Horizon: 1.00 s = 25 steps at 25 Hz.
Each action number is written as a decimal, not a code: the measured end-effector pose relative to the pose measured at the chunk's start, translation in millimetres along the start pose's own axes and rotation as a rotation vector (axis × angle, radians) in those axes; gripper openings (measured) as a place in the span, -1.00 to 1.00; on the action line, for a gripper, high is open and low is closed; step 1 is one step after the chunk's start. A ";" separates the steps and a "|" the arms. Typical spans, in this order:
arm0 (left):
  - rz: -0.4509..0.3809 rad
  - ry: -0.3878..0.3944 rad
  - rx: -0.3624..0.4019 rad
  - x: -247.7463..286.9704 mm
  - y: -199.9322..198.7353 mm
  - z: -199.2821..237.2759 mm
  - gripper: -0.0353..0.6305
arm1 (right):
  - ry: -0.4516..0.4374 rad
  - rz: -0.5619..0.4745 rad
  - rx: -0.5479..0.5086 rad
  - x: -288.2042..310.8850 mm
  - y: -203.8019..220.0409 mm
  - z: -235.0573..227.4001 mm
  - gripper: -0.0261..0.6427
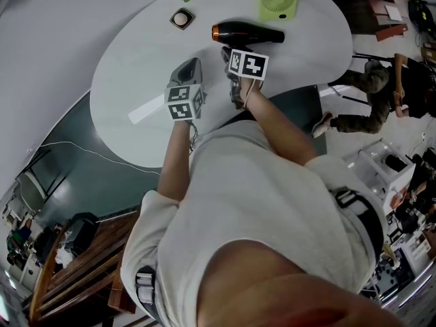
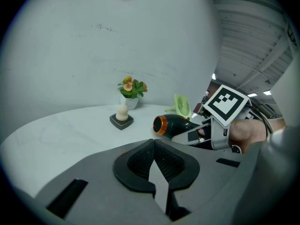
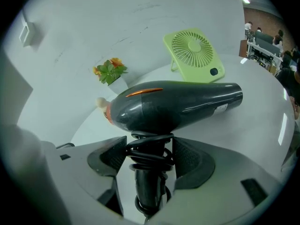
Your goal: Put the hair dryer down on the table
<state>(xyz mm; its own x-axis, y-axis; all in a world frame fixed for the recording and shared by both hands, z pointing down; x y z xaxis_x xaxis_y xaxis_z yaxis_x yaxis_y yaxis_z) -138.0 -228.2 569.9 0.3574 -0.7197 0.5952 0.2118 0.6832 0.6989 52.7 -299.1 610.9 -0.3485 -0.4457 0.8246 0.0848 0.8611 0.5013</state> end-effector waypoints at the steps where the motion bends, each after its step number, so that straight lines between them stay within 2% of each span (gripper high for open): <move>1: 0.000 0.002 -0.002 -1.2 0.7 -1.3 -0.84 | -0.002 -0.007 -0.001 -2.3 -0.1 0.1 -0.03; 14: -0.035 0.012 -0.017 -21.1 11.4 -6.6 -0.84 | -0.005 -0.107 -0.048 -37.8 4.1 7.8 -0.09; 25: -0.077 -0.013 -0.033 -49.1 17.6 -0.6 -0.84 | -0.037 -0.187 -0.152 -71.8 11.8 32.9 -0.35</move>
<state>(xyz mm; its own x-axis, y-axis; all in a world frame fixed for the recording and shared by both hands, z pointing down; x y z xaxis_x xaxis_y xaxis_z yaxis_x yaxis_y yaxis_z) -151.2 -180.7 552.7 0.3273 -0.7714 0.5457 0.2684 0.6296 0.7291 47.9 -248.9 549.0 -0.4049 -0.5819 0.7053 0.1542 0.7168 0.6800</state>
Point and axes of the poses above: the fingertips, and each gripper's own axes: x forward along the fingers, z to its left, y out of its underside, the point moved 10 cm from there along -x, backward along the fingers, and after that the axes turned 11 degrees about -x, right-handed, at the moved point
